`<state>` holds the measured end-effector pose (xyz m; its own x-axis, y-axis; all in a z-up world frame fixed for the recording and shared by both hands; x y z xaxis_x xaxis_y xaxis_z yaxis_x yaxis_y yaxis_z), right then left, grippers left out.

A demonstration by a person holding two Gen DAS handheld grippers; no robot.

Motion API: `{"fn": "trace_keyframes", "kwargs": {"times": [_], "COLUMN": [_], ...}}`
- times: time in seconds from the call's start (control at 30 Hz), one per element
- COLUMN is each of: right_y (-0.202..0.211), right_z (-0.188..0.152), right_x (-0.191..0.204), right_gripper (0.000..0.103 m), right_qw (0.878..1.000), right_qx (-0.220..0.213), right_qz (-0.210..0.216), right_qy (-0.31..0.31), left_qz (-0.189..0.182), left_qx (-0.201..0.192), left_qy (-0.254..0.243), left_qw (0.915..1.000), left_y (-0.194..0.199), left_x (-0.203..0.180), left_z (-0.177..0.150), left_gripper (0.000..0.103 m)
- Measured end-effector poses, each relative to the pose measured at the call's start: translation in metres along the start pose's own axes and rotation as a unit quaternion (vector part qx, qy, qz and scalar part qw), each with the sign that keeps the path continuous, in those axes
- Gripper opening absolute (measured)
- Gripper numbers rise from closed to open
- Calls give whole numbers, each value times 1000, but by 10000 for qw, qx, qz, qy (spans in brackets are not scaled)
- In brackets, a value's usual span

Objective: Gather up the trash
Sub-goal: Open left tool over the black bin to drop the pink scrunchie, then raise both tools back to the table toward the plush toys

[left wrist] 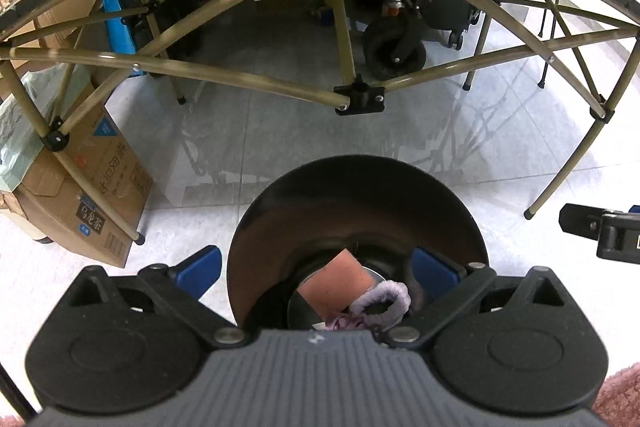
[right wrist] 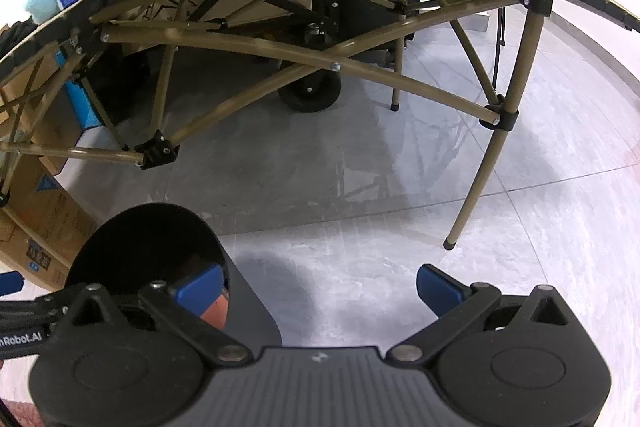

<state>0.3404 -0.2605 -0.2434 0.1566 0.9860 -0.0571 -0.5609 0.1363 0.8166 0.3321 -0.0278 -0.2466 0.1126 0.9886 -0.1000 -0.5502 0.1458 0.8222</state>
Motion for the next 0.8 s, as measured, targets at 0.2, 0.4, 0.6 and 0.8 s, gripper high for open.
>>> {"fn": "trace_keyframes", "kwargs": {"times": [0.2,0.4,0.6,0.8], "right_y": [1,6,21,55], "right_z": [0,1,5,15], "right_x": [0,1,1,7], "right_gripper": [103,103,103,103], "right_qw": [10000,9999,9993,9955], "right_qx": [-17,-97,-302,-812], "right_qz": [22,69,206,483], "right_qy": [2,7,-18,92], "left_qz": [4,44,141,99], "left_qx": [-14,-129,-551,-987], "left_qy": [8,26,47,146], "left_qw": [10000,9999,9984,9950], "left_y": [0,7,33,66], "left_x": [-1,1,4,13], "left_z": [0,2,10,21], "left_gripper": [103,103,103,103]}}
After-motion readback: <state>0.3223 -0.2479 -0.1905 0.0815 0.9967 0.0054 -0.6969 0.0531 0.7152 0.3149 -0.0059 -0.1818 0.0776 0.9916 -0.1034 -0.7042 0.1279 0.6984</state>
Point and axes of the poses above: each gripper's, at about its wrist camera, not at the fingertips, and y roughly against the way its jaws point, x to its left, z to its top, the point moved 7 cm from there along -y, roughly the way its jaws point, and after that the axes turned 10 degrees about -z, right-handed, at the moved point
